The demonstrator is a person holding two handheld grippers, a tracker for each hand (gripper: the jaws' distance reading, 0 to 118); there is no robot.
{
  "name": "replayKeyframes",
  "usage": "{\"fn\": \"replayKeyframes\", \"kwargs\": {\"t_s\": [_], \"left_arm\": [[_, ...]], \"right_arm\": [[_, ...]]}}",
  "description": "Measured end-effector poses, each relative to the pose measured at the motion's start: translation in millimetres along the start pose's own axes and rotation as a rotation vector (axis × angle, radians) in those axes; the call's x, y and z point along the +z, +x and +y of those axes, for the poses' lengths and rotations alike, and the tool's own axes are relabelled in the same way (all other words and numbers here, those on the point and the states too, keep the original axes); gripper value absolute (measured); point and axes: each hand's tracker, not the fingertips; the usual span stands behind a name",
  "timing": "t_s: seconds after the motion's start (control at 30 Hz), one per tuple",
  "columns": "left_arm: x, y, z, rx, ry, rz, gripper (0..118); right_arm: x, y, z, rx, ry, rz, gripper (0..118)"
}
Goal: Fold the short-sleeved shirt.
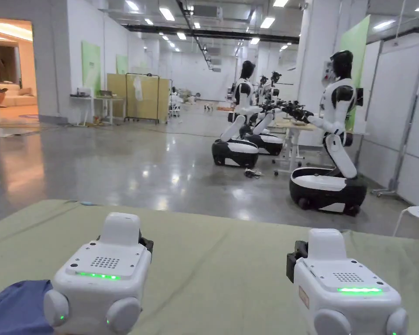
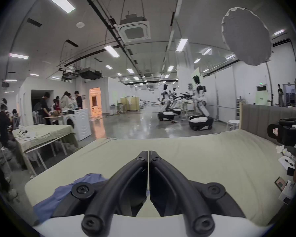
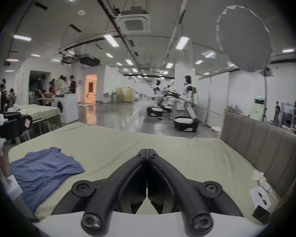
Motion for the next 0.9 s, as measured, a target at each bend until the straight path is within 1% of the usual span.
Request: {"fn": "replayKeyframes", "kwargs": {"t_s": [0.07, 0.1, 0.13, 0.2, 0.23, 0.27, 0.33, 0.43, 0.47, 0.5, 0.53, 0.57, 0.6, 0.63, 0.73, 0.77, 0.83, 0.9], "left_arm": [[9.8, -33.5, -7.3, -0.001, -0.016, 0.065, 0], [15.1, -49.6, -11.1, 0.002, -0.034, 0.096, 0], [21.9, -73.2, -16.3, 0.007, -0.056, 0.131, 0], [27.7, -105.0, -23.3, 0.013, -0.116, 0.166, 0], [26.7, -122.3, -28.0, 0.015, -0.173, 0.164, 0], [24.2, -137.7, -32.1, 0.023, -0.24, 0.165, 0], [8.8, -166.4, -43.7, 0.071, -0.436, 0.112, 0], [-22.1, -196.4, -77.7, 0.192, -0.603, 0.04, 0], [-32.1, -200.0, -88.2, 0.185, -0.636, 0.023, 10], [-42.8, -200.0, -101.1, 0.165, -0.662, 0.016, 40], [-53.8, -199.9, -112.0, 0.112, -0.676, 0.024, 103], [-68.2, -195.7, -126.5, 0.072, -0.71, 0.017, 118], [-79.1, -192.5, -139.5, 0.055, -0.737, 0.002, 115], [-81.6, -189.0, -155.8, 0.038, -0.703, -0.013, 116], [-110.2, -179.9, -198.3, 0.059, -0.751, -0.044, 116], [-141.6, -173.1, -191.4, 0.074, -0.772, -0.073, 116], [-158.4, -166.9, -205.1, 0.091, -0.788, -0.104, 116], [-173.6, -159.4, -221.1, 0.079, -0.811, -0.102, 116]], "right_arm": [[-2.4, -39.8, -1.9, 0.026, 0.009, 0.087, 3], [-4.6, -59.2, -1.4, 0.03, 0.01, 0.133, 3], [-7.2, -86.4, -1.7, 0.023, 0.002, 0.2, 3], [-7.5, -119.5, -7.9, 0.021, -0.017, 0.284, 3], [-8.6, -136.0, -10.8, 0.025, -0.025, 0.313, 3], [-9.7, -149.3, -14.6, 0.037, -0.029, 0.334, 3], [-11.7, -167.0, -27.2, 0.05, -0.05, 0.367, 3], [-19.3, -176.2, -45.5, 0.058, -0.085, 0.378, 3], [-22.1, -177.2, -50.6, 0.062, -0.095, 0.378, 3], [-26.1, -177.5, -56.3, 0.073, -0.109, 0.374, 3], [-30.3, -177.2, -61.9, 0.084, -0.123, 0.365, 3], [-34.5, -176.4, -68.3, 0.094, -0.14, 0.355, 3], [-39.0, -174.2, -73.3, 0.1, -0.156, 0.351, 3], [-44.4, -171.1, -79.2, 0.108, -0.173, 0.338, 3], [-57.0, -161.4, -93.8, 0.12, -0.218, 0.3, 3], [-62.5, -156.0, -100.8, 0.121, -0.24, 0.283, 3], [-69.8, -151.6, -108.7, 0.117, -0.264, 0.265, 3], [-77.4, -145.9, -117.5, 0.117, -0.296, 0.25, 3]]}}
